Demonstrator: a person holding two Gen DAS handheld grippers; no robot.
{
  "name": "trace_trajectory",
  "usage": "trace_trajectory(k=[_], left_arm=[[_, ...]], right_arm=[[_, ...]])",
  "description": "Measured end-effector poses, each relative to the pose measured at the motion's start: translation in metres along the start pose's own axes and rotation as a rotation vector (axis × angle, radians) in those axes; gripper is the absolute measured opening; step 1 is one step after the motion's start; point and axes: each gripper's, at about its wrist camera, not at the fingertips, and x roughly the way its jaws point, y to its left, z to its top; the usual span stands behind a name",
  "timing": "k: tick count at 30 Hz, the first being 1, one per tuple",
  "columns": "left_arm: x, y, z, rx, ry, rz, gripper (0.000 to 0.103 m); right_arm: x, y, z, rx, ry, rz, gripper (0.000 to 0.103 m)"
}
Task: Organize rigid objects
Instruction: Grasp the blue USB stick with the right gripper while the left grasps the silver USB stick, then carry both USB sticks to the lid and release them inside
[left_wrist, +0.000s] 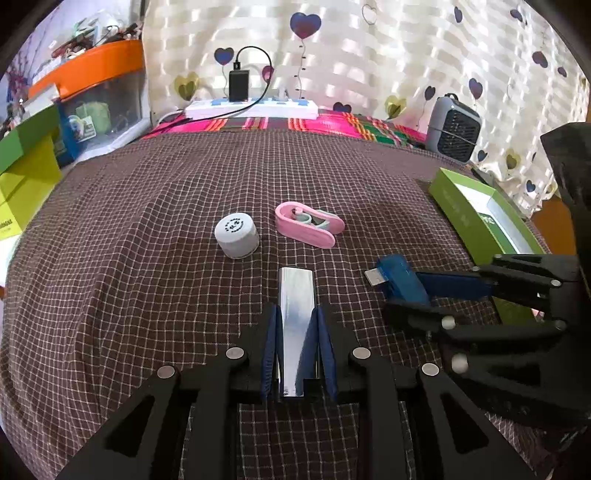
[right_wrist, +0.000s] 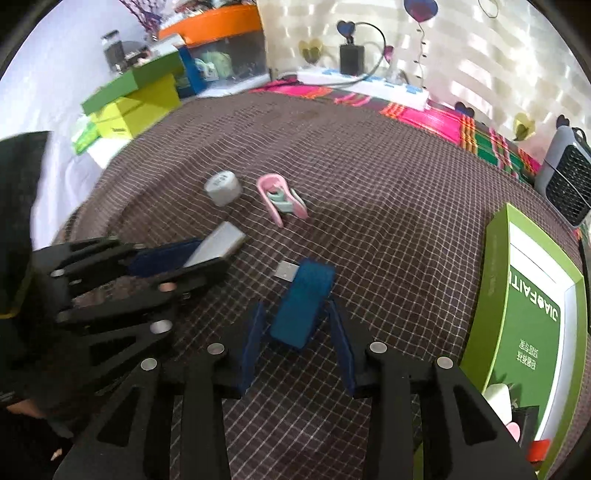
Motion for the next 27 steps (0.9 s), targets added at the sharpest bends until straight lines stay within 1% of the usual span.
trace_trajectory(k=[1, 2, 3, 7, 13, 19, 22, 27], left_arm=[[-0.001, 0.000, 0.000, 0.001, -0.003, -0.002, 0.021], [-0.002, -0.001, 0.000, 0.004, -0.007, -0.005, 0.021], [-0.002, -0.002, 0.000, 0.007, -0.011, -0.008, 0.021], [-0.007, -0.006, -0.001, 0.015, -0.024, -0.019, 0.021], [-0.018, -0.013, 0.002, 0.026, -0.054, -0.028, 0.021], [-0.029, -0.025, 0.005, 0.039, -0.083, -0.044, 0.021], [-0.036, -0.034, 0.005, 0.048, -0.100, -0.060, 0.021], [-0.044, -0.052, 0.009, 0.061, -0.125, -0.115, 0.021]], right_arm=[[0.000, -0.001, 0.000, 0.006, -0.006, -0.008, 0.034], [0.000, -0.001, -0.001, 0.005, -0.005, -0.020, 0.022], [-0.001, -0.001, -0.001, 0.000, -0.008, -0.036, 0.023], [-0.004, 0.000, -0.005, -0.011, -0.020, -0.041, 0.023], [-0.018, -0.005, -0.010, 0.022, -0.070, -0.018, 0.023], [-0.038, -0.009, -0.015, 0.043, -0.124, -0.019, 0.023], [-0.051, -0.013, -0.020, 0.057, -0.155, -0.022, 0.023], [-0.074, -0.024, -0.030, 0.093, -0.207, -0.031, 0.023]])
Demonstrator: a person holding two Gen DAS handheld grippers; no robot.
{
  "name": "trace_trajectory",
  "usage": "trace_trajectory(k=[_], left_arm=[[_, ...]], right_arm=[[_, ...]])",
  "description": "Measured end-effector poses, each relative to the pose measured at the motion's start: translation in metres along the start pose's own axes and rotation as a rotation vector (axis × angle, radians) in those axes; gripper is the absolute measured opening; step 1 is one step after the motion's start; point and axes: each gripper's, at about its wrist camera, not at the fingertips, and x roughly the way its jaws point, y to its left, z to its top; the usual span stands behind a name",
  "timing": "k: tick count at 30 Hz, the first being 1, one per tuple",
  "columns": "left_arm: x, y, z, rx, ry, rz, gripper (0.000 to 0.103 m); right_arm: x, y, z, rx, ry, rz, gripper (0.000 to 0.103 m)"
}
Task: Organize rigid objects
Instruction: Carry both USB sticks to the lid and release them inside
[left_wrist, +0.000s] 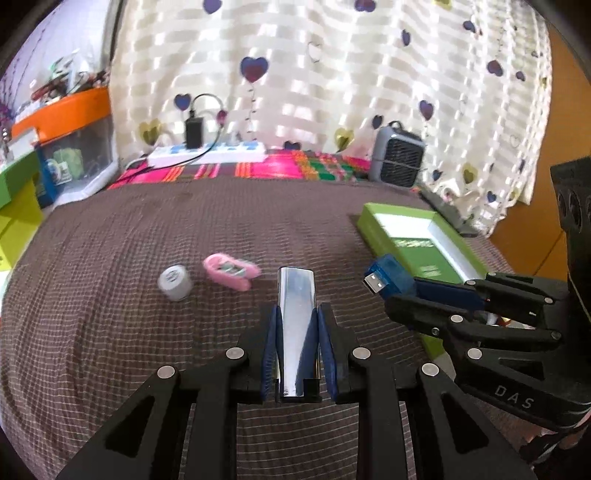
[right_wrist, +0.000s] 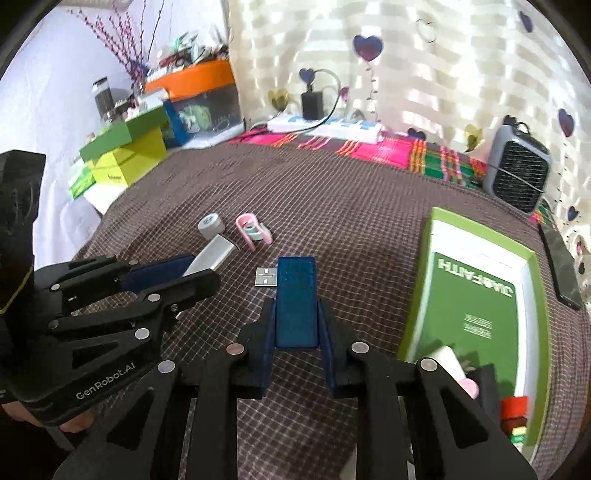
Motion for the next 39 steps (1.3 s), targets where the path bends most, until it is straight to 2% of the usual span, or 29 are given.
trace_trajectory(k=[8, 17, 28, 39], left_arm=[[-0.001, -0.042, 0.009, 0.049, -0.029, -0.106, 0.021], [0.002, -0.079, 0.013, 0.101, -0.033, -0.177, 0.021], [0.021, -0.109, 0.003, 0.146, 0.020, -0.241, 0.021], [0.051, -0.128, -0.001, 0.166, 0.076, -0.262, 0.021]], right_arm=[[-0.040, -0.038, -0.015, 0.083, -0.073, -0.065, 0.023], [-0.069, -0.083, -0.031, 0.179, -0.113, -0.133, 0.023], [-0.070, -0.105, -0.048, 0.220, -0.092, -0.159, 0.023], [-0.053, -0.128, -0.058, 0.261, -0.030, -0.186, 0.023]])
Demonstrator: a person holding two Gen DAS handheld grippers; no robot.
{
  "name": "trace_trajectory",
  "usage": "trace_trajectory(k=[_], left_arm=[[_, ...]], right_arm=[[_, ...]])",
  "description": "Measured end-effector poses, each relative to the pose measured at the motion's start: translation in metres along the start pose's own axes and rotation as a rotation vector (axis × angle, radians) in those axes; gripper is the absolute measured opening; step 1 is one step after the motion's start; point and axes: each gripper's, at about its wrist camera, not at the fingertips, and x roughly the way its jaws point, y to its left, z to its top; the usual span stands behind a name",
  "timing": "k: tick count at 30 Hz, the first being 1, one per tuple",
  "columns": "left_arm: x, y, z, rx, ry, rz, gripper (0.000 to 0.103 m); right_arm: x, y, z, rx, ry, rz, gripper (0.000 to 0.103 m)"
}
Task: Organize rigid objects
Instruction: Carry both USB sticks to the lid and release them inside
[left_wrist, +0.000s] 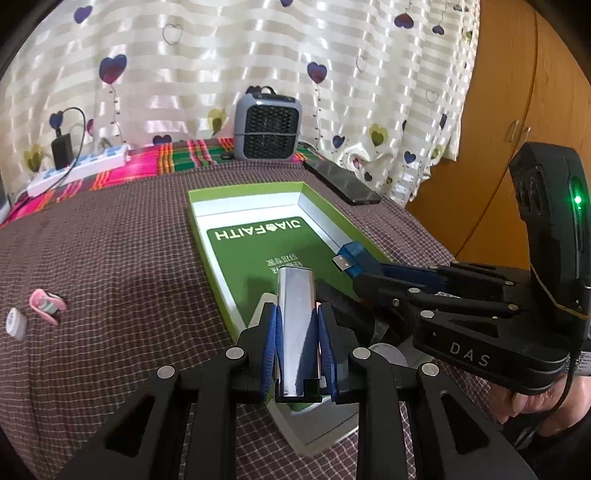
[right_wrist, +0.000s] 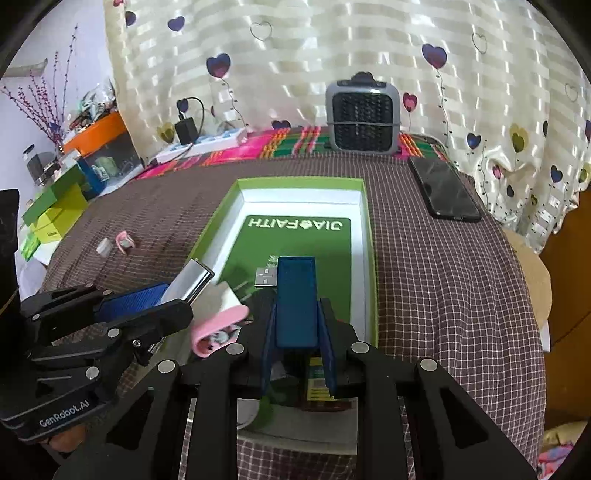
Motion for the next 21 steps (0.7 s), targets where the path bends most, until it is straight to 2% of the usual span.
trace_trajectory(k=[9, 12, 14, 21], left_arm=[[0.005, -0.001, 0.002, 0.003, 0.002, 0.008, 0.022], [0.003, -0.003, 0.003, 0.012, -0.006, 0.018, 0.023], [0.002, -0.003, 0.002, 0.011, -0.005, 0.020, 0.023], [-0.008, 0.001, 0.003, -0.001, -0.021, 0.038, 0.023]], right_arm=[[0.005, -0.001, -0.001, -0.014, 0.015, -0.003, 0.024], [0.002, -0.001, -0.001, -0.016, -0.004, -0.014, 0.030], [0.000, -0.001, -0.001, -0.017, -0.016, -0.015, 0.039], [-0.007, 0.008, 0.003, -0.039, -0.039, -0.009, 0.040]])
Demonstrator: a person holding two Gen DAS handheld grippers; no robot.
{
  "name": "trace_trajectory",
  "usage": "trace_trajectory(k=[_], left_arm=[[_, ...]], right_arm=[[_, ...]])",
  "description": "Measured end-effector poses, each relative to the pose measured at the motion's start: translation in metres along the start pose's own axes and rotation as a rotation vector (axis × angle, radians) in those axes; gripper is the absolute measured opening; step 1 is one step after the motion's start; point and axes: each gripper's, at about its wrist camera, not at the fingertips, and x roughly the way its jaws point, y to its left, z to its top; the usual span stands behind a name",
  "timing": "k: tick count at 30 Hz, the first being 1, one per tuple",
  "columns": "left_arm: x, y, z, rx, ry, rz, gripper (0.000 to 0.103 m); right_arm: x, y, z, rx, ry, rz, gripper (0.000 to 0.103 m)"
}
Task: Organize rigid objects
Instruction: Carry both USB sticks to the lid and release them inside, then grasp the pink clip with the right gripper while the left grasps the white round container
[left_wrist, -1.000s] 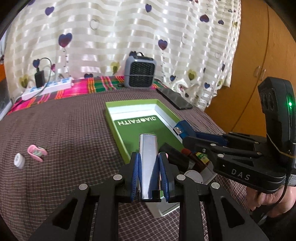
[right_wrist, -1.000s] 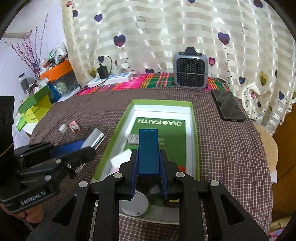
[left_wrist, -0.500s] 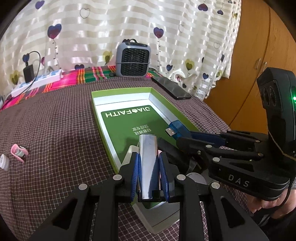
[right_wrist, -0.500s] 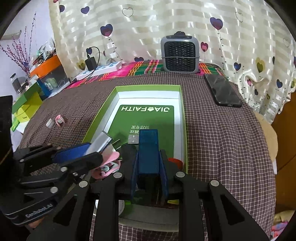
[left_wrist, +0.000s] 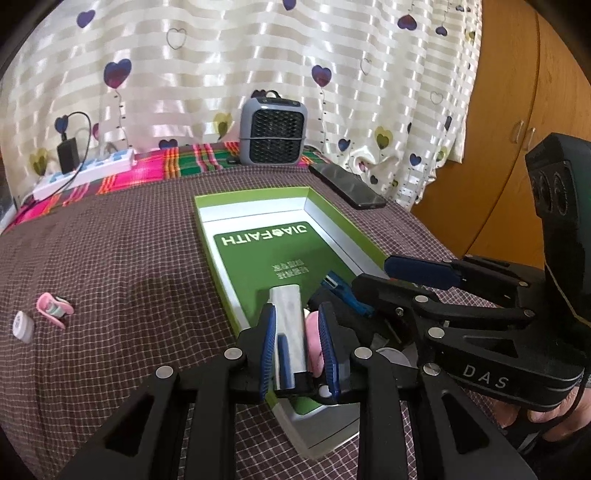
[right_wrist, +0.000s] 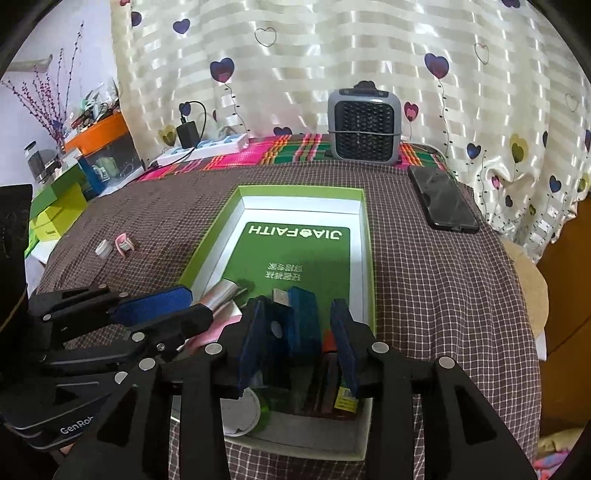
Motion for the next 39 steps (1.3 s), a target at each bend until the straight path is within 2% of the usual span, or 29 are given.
trace_trajectory(k=[7, 18, 27, 30, 32, 39], left_arm=[[-0.014, 0.017, -0.001, -0.028, -0.012, 0.040, 0.023], [-0.043, 0.086, -0.005, -0.120, -0.046, 0.144, 0.023], [-0.057, 0.144, -0.016, -0.182, -0.045, 0.231, 0.023], [-0.060, 0.160, -0.019, -0.195, -0.045, 0.257, 0.027], [-0.061, 0.170, -0.022, -0.206, -0.047, 0.267, 0.031], [-0.057, 0.203, -0.026, -0.239, -0.023, 0.286, 0.032]], right_arm=[[-0.005, 0.019, 0.006, -0.030, -0.022, 0.026, 0.040], [0.012, 0.084, 0.025, -0.134, -0.030, 0.124, 0.040], [0.043, 0.138, 0.039, -0.231, 0.006, 0.210, 0.040], [0.052, 0.153, 0.042, -0.268, 0.021, 0.229, 0.040], [0.056, 0.160, 0.043, -0.288, 0.028, 0.237, 0.040], [0.078, 0.184, 0.047, -0.366, 0.079, 0.246, 0.040]])
